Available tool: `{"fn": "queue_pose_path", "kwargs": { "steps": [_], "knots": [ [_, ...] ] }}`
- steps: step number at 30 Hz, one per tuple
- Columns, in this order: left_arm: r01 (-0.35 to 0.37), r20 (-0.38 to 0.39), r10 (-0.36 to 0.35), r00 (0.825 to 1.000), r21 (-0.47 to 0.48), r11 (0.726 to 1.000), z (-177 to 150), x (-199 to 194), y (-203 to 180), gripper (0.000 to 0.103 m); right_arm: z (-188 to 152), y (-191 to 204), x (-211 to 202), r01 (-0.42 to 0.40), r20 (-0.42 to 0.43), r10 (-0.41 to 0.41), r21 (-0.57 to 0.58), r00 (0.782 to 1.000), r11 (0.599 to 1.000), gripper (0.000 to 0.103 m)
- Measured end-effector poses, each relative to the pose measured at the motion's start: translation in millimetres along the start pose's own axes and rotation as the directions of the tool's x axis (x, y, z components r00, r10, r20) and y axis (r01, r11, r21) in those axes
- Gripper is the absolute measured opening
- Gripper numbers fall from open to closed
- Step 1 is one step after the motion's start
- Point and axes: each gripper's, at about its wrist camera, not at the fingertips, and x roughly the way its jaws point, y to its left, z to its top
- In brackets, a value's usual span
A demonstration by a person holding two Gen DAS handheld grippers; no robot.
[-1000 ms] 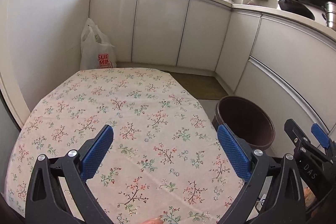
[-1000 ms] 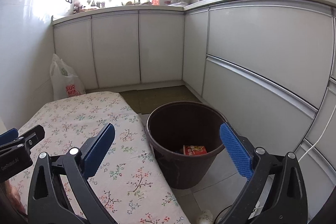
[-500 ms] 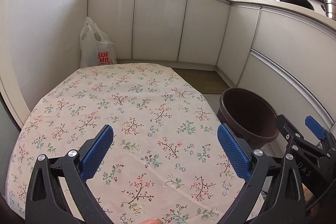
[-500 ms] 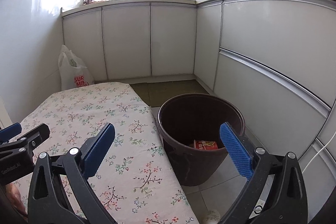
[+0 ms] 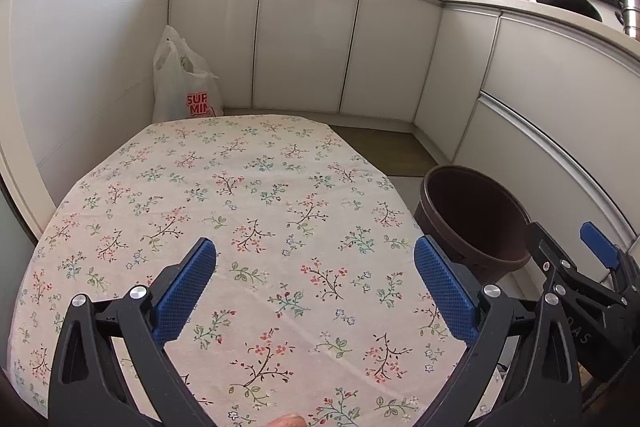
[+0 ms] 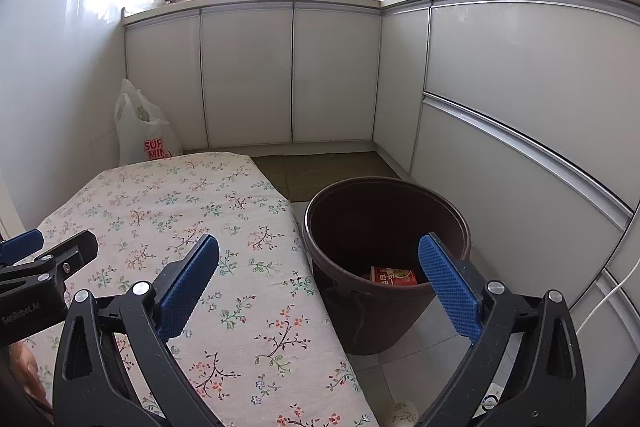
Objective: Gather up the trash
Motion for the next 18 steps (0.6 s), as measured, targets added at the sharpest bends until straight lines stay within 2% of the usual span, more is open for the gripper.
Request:
{"fn": "queue_pose_path", "kwargs": {
  "steps": [18],
  "knots": [
    [-0.005,-0.02,0.005,1.0,-0.009,1.0,-3.1,3.2,0.3,0.096,-1.2,0.2,2.1,-0.004,-0.009,0.004,-0.01,1.0,1.0,0.096]
  ]
}}
